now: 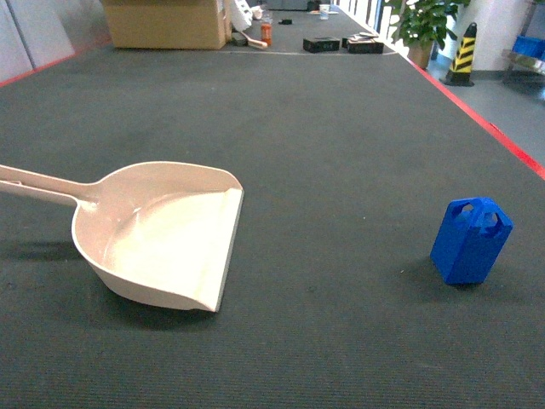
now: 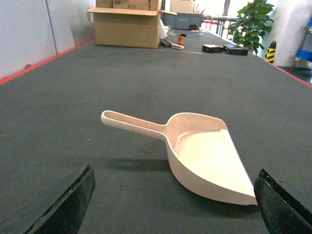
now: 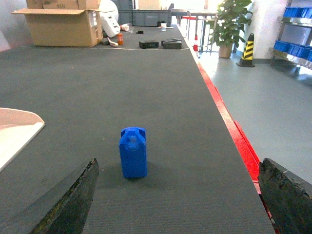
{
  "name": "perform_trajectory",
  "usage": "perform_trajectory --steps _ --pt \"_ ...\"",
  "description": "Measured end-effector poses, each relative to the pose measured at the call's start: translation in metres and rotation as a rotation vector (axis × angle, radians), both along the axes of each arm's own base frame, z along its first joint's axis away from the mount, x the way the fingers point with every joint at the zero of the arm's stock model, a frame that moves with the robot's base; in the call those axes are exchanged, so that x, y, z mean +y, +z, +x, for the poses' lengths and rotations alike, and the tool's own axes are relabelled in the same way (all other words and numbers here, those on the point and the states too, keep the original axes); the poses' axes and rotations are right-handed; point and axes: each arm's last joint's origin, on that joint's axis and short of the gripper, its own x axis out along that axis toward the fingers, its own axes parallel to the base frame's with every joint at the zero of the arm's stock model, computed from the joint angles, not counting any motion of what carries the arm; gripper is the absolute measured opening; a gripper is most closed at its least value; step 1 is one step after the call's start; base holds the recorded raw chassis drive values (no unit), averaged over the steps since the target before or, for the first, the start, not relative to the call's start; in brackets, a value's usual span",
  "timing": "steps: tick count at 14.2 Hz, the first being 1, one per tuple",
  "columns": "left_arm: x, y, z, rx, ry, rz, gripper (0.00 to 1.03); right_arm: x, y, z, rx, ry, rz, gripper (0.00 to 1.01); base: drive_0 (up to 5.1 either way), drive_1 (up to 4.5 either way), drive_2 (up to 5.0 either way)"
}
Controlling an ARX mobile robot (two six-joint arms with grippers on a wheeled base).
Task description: Place part in tray to right shelf
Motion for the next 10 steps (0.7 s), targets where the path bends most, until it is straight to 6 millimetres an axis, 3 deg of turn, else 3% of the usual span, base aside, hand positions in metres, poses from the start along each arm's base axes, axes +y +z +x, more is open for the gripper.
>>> perform_trajectory --steps 10 --pt "0.0 0.0 0.0 0.0 0.0 0.0 0.98 0.0 0.0 0.0 0.0 0.0 0.0 0.98 0.0 0.0 0.0"
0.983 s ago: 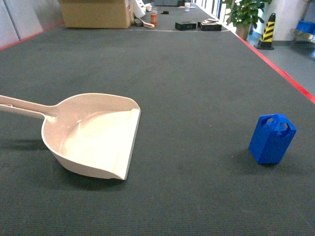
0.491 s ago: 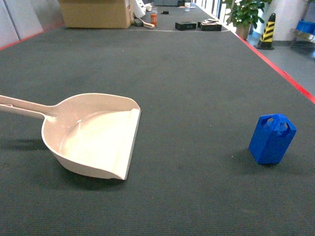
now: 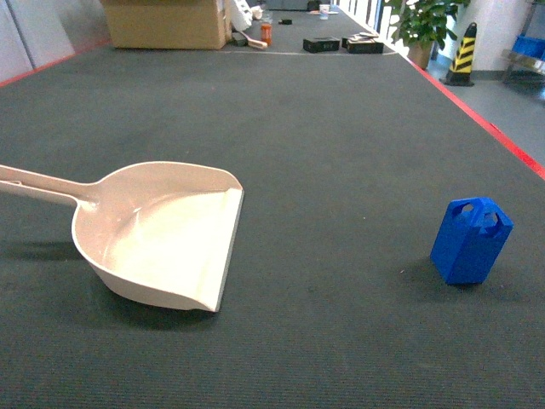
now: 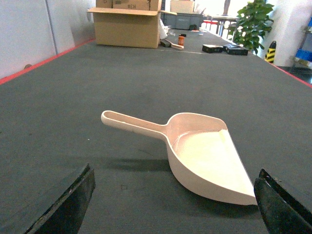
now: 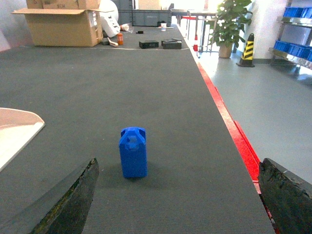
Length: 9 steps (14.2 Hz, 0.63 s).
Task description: Place part in tray to right shelf
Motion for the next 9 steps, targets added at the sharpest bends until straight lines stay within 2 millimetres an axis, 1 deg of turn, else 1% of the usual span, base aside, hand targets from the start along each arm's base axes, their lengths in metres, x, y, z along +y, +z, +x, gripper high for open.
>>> perform_trajectory --steps 3,4,5,6,7,8,9 --pt "0.0 0.0 0.0 0.0 0.0 0.0 0.98 0.0 0.0 0.0 0.0 0.0 0.0 0.98 0.0 0.0 0.0" --pt "0.0 -0.002 0.0 0.055 -0.009 -0.045 0.98 0.0 0.0 0.0 0.0 0.0 0.0 0.98 0.0 0.0 0.0" --pt "0.003 -0.006 0.01 0.191 -0.039 -0.311 0.98 0.0 0.0 0.0 0.0 0.0 0.0 0.98 0.0 0.0 0.0" --pt "0.003 -0.005 0.023 0.198 -0.063 -0.566 0.98 0.0 0.0 0.0 0.001 0.0 0.0 0.98 0.0 0.0 0.0" --pt "0.003 -0.009 0.042 0.217 -0.066 -0.768 0.98 0.0 0.0 0.0 0.0 0.0 0.0 0.98 0.0 0.0 0.0" --pt "0.003 -0.013 0.065 0.24 -0.073 -0.906 0.98 0.0 0.0 0.0 0.0 0.0 0.0 0.98 0.0 0.0 0.0" --pt "0.004 -0.013 0.068 0.24 -0.072 -0.914 0.98 0.0 0.0 0.0 0.001 0.0 0.0 0.98 0.0 0.0 0.0"
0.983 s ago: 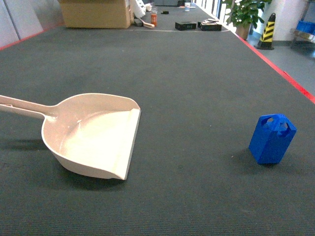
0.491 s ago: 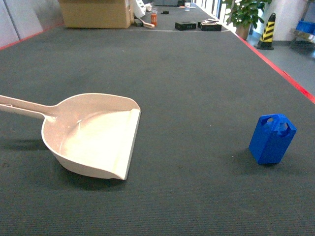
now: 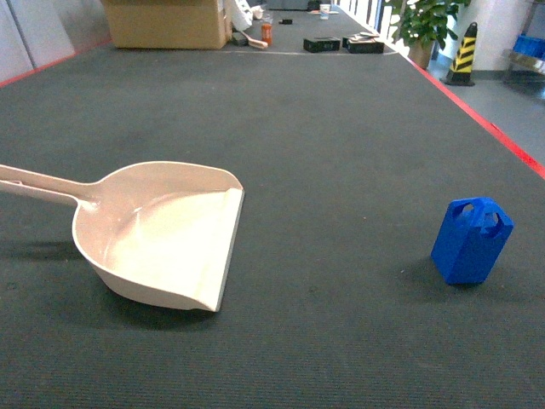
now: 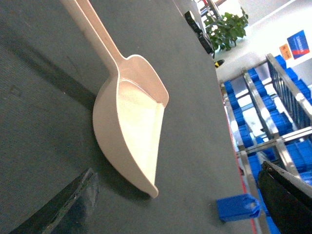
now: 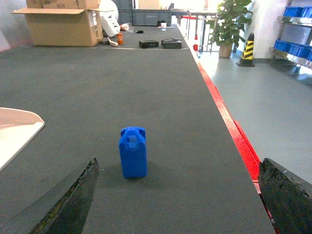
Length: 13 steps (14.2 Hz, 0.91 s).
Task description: Place part in tray to right shelf
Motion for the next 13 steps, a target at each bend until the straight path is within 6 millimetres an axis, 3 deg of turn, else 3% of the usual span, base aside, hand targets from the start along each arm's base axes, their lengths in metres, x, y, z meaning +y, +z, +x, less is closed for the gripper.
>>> perform_trajectory --steps 2,4,5,7,11,13 --pt "0.001 -0.001 0.011 0.001 0.0 -0.03 0.98 0.0 0.0 0.0 0.0 0.0 0.0 0.98 0.0 0.0 0.0" --pt "0.004 -0.007 0.046 -0.018 -0.01 -0.088 0.98 0.0 0.0 0.0 0.0 0.0 0.0 0.98 0.0 0.0 0.0" --pt "0.013 -0.029 0.079 0.08 0.02 -0.118 0.98 0.0 0.0 0.0 0.0 0.0 0.0 0.98 0.0 0.0 0.0" --pt "0.035 -0.05 0.145 0.086 0.075 -0.155 0.98 0.0 0.0 0.0 0.0 0.0 0.0 0.98 0.0 0.0 0.0" --pt "0.048 -0.058 0.179 0.062 0.15 -0.204 0.98 0.0 0.0 0.0 0.0 0.0 0.0 0.98 0.0 0.0 0.0" --pt "0.049 -0.061 0.186 0.064 0.155 -0.217 0.98 0.0 0.0 0.0 0.0 0.0 0.0 0.98 0.0 0.0 0.0"
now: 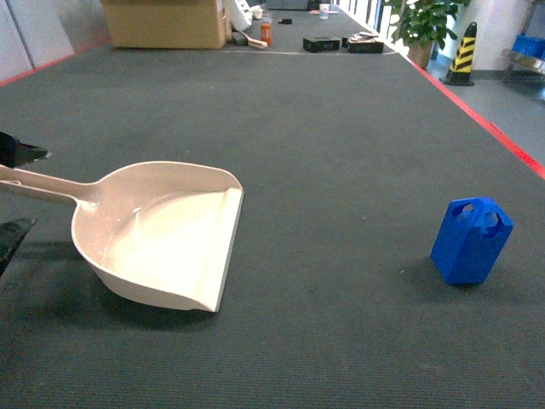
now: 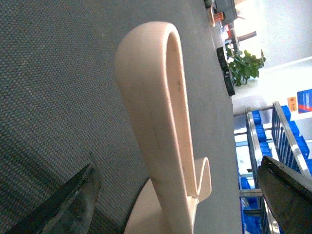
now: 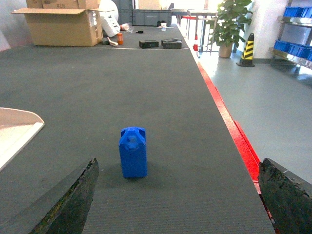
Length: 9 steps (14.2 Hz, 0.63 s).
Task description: Place part in tray to right shelf
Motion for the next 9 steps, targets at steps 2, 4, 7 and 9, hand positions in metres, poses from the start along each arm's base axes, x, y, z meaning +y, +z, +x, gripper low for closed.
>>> perform_trajectory --steps 2,4,7,9 --pt "0.001 -0.003 0.006 -0.001 0.003 -0.007 0.98 0.0 0.0 0.0 0.0 0.0 0.0 0.98 0.0 0.0 0.0" --pt "0.003 -0.005 0.012 -0.004 0.008 -0.019 0.98 0.0 0.0 0.0 0.0 0.0 0.0 0.98 0.0 0.0 0.0" --pt "0.007 -0.007 0.025 -0.027 -0.001 -0.024 0.98 0.0 0.0 0.0 0.0 0.0 0.0 0.98 0.0 0.0 0.0" --pt "0.011 -0.01 0.037 -0.069 -0.005 -0.021 0.98 0.0 0.0 0.0 0.0 0.0 0.0 0.98 0.0 0.0 0.0"
